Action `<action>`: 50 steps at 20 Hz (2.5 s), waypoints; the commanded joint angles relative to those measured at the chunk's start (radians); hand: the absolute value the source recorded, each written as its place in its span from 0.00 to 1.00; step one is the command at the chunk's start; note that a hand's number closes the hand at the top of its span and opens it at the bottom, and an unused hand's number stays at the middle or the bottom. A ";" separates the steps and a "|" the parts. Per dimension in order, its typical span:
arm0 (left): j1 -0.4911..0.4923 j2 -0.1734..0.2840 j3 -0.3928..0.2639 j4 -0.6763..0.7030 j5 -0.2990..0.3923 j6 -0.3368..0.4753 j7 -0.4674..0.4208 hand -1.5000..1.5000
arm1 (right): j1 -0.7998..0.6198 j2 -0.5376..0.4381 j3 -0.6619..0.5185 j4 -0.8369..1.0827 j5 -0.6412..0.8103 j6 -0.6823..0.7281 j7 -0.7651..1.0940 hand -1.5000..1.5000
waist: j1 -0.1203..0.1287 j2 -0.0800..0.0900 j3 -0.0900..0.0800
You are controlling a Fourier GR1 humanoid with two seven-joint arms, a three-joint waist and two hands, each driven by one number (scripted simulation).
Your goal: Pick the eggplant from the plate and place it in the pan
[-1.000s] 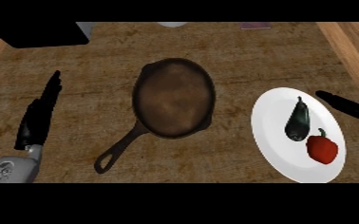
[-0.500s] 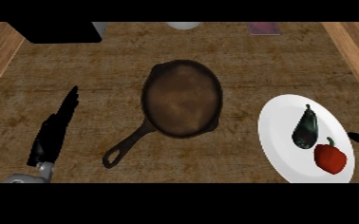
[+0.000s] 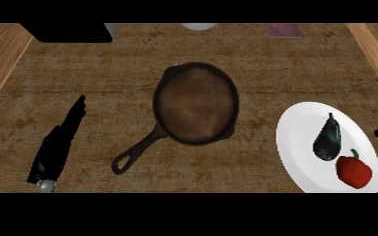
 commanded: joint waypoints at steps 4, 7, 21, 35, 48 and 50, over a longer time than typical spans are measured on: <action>-0.007 -0.017 0.015 0.021 -0.013 -0.018 -0.009 0.50 | -0.156 -0.055 0.049 0.061 -0.078 0.175 0.208 0.00 | 0.016 0.007 0.002; -0.030 -0.059 -0.018 0.012 -0.055 0.024 0.021 0.50 | -0.257 -0.037 0.057 0.167 -0.123 0.205 0.239 0.00 | 0.025 0.011 0.002; -0.017 -0.028 0.015 -0.042 -0.036 -0.044 0.033 0.50 | -0.458 0.019 0.222 0.467 -0.246 0.469 0.272 0.00 | 0.042 0.012 0.003; 0.048 -0.068 0.013 -0.045 -0.078 -0.034 0.005 0.50 | -0.564 0.114 0.336 0.645 -0.272 0.514 0.293 0.00 | 0.018 0.006 0.002; 0.030 -0.076 0.069 -0.005 -0.081 -0.064 -0.014 0.50 | -0.611 0.219 0.389 0.824 -0.260 0.525 0.206 0.00 | 0.017 0.009 0.003; 0.010 -0.065 0.076 -0.040 -0.076 -0.079 0.042 0.50 | -0.616 0.178 0.375 0.810 -0.279 0.554 0.242 0.00 | 0.009 0.006 0.002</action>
